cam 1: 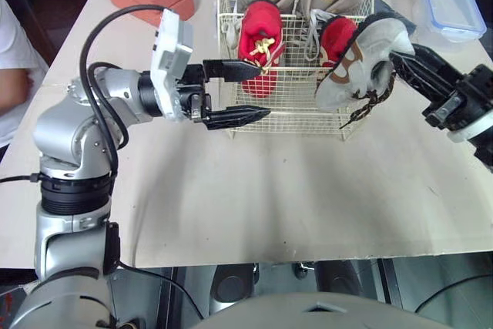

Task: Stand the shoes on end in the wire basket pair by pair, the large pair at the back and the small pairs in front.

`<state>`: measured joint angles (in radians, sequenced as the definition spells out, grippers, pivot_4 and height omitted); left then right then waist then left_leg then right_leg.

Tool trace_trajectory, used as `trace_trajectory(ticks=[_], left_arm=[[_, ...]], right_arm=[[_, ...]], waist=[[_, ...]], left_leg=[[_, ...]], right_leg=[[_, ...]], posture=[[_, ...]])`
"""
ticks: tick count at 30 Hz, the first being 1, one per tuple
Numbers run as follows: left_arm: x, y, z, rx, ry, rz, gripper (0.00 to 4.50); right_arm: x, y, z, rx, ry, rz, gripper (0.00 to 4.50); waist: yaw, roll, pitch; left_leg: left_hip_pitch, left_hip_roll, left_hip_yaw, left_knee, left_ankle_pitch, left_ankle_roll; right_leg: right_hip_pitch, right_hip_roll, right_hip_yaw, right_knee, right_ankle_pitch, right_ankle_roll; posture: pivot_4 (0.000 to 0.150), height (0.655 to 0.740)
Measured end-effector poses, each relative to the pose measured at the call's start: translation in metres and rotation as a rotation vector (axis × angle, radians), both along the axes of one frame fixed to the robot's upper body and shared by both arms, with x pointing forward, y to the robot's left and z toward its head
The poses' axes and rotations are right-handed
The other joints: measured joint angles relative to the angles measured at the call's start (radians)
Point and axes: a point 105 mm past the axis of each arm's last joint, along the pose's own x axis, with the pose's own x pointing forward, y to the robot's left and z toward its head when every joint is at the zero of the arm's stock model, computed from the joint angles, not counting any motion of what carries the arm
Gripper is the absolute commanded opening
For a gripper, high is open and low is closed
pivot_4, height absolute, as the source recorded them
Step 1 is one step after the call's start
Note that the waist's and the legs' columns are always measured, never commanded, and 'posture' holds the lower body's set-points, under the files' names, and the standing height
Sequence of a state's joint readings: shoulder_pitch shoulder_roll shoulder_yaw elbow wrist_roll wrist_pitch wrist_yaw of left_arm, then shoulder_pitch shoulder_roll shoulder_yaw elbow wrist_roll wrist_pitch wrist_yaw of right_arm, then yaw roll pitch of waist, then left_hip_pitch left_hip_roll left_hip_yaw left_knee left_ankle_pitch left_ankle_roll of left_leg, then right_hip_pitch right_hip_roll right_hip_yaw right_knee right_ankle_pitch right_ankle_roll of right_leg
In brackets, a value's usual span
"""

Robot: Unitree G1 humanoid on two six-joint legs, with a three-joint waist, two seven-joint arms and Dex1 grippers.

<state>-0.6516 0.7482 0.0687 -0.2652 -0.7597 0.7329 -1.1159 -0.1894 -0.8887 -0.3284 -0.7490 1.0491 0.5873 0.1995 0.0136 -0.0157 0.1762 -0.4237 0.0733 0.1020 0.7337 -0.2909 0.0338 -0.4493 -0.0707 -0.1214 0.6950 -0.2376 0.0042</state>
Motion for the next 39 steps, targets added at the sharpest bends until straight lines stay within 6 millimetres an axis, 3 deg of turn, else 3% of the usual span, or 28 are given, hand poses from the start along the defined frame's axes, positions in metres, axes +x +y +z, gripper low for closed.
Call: trace_trajectory(ticks=[5,13,14,15,18,22,33,36,39], left_arm=[[0.001,0.001,-0.002,0.012,0.023,0.019,4.43],[0.001,0.002,-0.006,0.017,0.022,0.036,4.43],[0.001,0.003,-0.008,0.023,0.024,0.042,4.5],[0.001,0.004,-0.009,0.026,0.027,0.046,4.5],[0.001,0.005,-0.01,0.028,0.025,0.049,4.5],[0.002,0.006,-0.01,0.034,0.02,0.056,4.5],[0.01,0.033,-0.01,0.057,-0.002,0.153,4.5],[0.014,0.043,-0.01,0.05,-0.005,0.191,4.5],[0.022,0.066,-0.01,0.037,-0.006,0.277,4.5]], right_arm=[[0.007,0.006,-0.031,-0.127,0.084,-0.023,0.0],[0.015,0.011,-0.034,-0.165,0.057,-0.059,0.0],[0.017,0.01,-0.034,-0.17,0.056,-0.067,0.73],[0.017,0.01,-0.035,-0.17,0.061,-0.071,1.03],[0.021,0.007,-0.046,-0.131,0.133,-0.074,2.58],[0.022,0.003,-0.046,-0.103,0.164,-0.068,4.39],[0.004,-0.019,-0.005,0.02,0.094,0.052,4.39],[-0.01,-0.006,0.006,0.064,0.081,0.199,4.39],[-0.027,0.022,0.01,0.093,0.067,0.382,4.39]], waist=[[0.001,0.0,0.0],[0.001,-0.001,-0.001],[0.001,-0.001,-0.001],[0.001,-0.001,-0.001],[0.001,-0.002,-0.001],[0.001,-0.002,-0.001],[0.002,-0.002,0.0],[0.0,-0.002,0.0],[-0.003,-0.002,0.0]], left_leg=[[-0.001,0.0,0.0,0.0,0.0,0.0],[0.001,0.0,0.0,0.001,0.0,0.0],[0.001,0.0,0.0,0.001,0.0,0.0],[0.001,0.0,0.0,0.001,0.0,0.0],[0.001,0.0,0.0,0.001,0.0,0.0],[0.001,0.0,0.0,0.001,0.0,0.0],[0.0,0.0,-0.001,0.0,0.0,0.0],[0.001,0.0,-0.001,0.0,0.0,0.0],[0.002,0.0,0.0,-0.001,0.0,0.0]], right_leg=[[0.0,0.0,0.0,0.0,0.0,0.0],[0.001,0.0,0.0,0.0,0.0,0.0],[0.001,0.0,0.0,0.0,0.0,0.0],[0.001,0.0,0.0,0.0,0.0,0.0],[0.001,0.0,0.0,0.0,0.0,0.0],[0.001,0.0,0.0,0.0,0.0,0.0],[0.001,0.0,-0.001,0.0,0.0,0.0],[0.001,0.0,0.0,0.0,0.0,0.0],[0.001,0.0,0.0,0.0,0.0,0.0]], posture=[[0.15,0.686],[0.15,0.686],[0.15,0.686],[0.15,0.686],[0.15,0.686],[0.15,0.686],[0.15,0.686],[0.15,0.686],[0.15,0.686]])
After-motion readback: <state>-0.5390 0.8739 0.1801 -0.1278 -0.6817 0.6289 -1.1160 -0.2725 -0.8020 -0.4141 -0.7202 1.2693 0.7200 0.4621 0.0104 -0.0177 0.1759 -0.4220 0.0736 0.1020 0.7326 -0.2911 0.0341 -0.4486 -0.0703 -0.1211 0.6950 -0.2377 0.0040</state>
